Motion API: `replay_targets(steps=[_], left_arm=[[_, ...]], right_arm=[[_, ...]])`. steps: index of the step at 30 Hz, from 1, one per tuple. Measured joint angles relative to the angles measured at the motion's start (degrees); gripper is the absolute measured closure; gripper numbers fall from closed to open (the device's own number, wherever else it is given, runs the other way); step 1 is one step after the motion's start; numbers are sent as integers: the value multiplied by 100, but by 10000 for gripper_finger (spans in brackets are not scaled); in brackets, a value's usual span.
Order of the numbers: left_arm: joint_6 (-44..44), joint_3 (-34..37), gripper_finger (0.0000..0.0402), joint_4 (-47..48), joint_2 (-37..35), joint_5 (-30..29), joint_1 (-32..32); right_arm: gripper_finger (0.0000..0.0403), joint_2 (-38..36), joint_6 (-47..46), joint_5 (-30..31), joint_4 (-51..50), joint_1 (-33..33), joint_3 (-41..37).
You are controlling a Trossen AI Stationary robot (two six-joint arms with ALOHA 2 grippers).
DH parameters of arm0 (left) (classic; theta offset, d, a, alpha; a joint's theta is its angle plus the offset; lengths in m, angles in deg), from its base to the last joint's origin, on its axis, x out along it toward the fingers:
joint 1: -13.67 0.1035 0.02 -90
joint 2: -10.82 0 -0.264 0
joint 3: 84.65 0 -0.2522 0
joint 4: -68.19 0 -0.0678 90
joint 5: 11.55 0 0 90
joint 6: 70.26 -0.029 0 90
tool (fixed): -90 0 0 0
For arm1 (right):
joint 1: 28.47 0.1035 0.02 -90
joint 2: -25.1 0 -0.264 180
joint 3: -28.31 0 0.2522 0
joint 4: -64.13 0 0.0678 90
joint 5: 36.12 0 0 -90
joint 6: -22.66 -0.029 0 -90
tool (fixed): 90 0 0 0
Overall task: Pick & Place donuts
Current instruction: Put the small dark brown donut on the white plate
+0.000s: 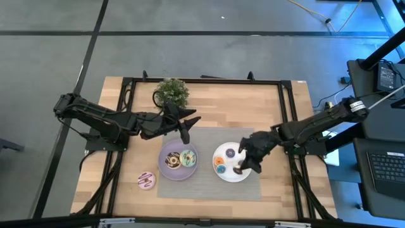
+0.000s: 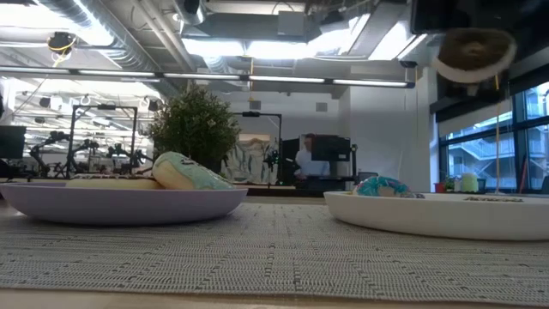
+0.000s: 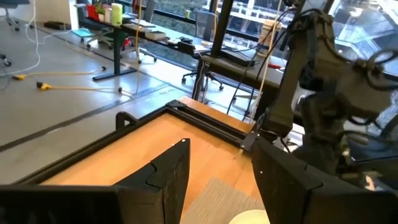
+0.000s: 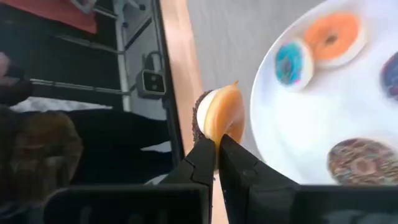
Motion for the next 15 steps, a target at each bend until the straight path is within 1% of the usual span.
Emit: replay_targets(steps=[4,8,12,15], left_arm=[[84,0,237,3,0,20,-1],[224,0,237,2,0,78,-2],[238,0,237,2,0,79,-2],[276,0,237,2,2,74,0]], right_arm=[[383,-2,-286,-32,861,174,-570],[383,-2,-591,24,1878,175,-1236],[383,3,-835,313,2450,175,-1705],[383,6,-862,534,2552,179,-1834]])
